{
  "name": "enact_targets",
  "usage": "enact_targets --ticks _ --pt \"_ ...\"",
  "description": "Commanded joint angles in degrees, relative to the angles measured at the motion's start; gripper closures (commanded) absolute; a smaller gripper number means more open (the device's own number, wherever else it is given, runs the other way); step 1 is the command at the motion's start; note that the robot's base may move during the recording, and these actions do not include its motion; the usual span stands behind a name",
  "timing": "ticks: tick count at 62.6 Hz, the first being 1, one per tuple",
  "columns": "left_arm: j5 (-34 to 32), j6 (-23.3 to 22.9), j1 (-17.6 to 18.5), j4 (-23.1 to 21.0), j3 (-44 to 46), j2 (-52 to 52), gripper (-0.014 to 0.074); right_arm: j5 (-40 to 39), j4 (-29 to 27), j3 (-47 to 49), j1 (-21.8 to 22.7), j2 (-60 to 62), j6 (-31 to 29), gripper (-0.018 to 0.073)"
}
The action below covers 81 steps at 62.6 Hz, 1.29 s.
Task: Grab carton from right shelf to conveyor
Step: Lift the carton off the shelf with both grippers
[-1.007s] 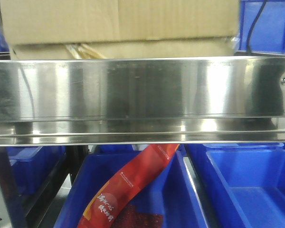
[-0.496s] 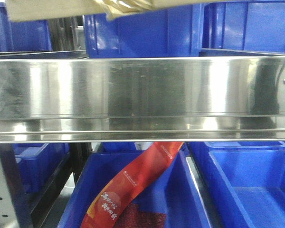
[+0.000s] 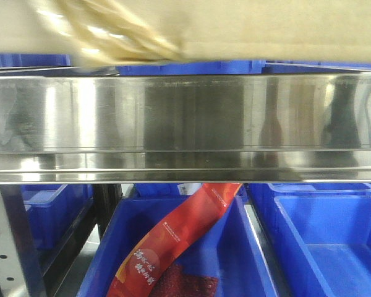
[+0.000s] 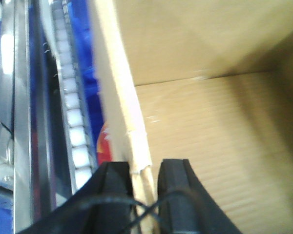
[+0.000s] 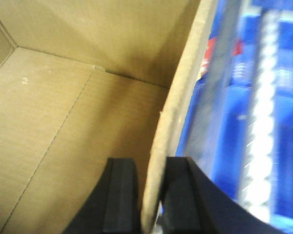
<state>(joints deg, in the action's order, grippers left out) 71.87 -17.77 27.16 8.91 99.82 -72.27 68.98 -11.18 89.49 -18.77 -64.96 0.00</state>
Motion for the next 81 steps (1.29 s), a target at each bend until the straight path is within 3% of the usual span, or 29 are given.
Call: enact_targets --ticks 1,81 --pt "-1.91 0.64 0.68 1.47 0.17 2.44 0.0599 -1.68 -0.79 -0.62 0.23 2.22 -1.58 0.0629" --pt "-1.91 0.64 0.68 3.34 0.17 2.45 0.0599 -1.30 -0.81 -0.62 0.23 2.59 -1.58 0.0629"
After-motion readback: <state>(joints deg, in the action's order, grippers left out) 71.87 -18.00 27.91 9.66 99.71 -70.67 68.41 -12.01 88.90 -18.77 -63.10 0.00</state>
